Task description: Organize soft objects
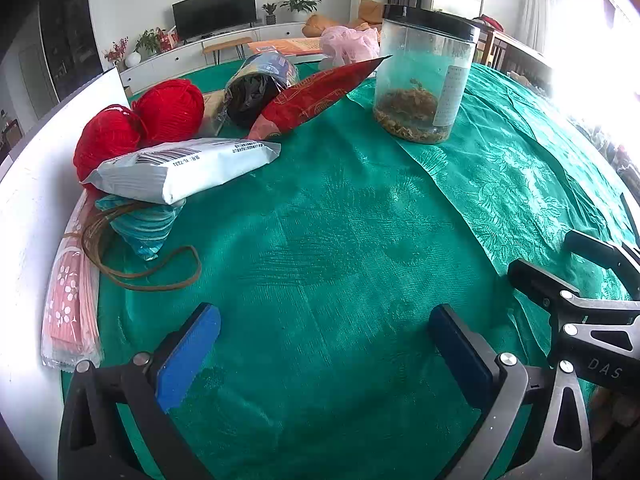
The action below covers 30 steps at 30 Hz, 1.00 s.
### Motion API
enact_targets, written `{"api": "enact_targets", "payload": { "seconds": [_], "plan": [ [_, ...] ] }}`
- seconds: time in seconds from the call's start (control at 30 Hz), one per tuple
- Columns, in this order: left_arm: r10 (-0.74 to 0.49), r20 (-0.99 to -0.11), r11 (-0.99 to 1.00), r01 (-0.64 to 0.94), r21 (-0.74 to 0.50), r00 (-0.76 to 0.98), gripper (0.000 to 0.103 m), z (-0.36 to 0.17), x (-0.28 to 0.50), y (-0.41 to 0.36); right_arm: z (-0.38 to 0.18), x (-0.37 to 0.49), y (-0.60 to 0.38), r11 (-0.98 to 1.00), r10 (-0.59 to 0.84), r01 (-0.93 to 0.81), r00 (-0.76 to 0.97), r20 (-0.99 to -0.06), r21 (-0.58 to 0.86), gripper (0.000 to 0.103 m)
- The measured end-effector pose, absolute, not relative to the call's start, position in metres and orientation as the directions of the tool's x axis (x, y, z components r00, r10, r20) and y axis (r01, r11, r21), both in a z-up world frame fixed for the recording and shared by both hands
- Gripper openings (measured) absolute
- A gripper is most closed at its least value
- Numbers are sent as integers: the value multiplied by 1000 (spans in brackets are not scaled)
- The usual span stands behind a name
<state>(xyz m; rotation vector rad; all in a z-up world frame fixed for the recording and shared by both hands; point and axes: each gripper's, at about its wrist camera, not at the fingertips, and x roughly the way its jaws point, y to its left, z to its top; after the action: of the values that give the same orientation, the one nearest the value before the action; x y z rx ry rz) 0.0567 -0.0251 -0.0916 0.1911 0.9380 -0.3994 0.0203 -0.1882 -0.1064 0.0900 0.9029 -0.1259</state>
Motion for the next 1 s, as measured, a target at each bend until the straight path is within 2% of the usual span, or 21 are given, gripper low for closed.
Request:
{"api": "enact_targets", "payload": {
  "seconds": [1.0],
  "plan": [
    [-249,-814,911,413,-13,525,103,-93,57,-25,-107,19,-188,989,-69,145,613,-787,26,92]
  ]
}}
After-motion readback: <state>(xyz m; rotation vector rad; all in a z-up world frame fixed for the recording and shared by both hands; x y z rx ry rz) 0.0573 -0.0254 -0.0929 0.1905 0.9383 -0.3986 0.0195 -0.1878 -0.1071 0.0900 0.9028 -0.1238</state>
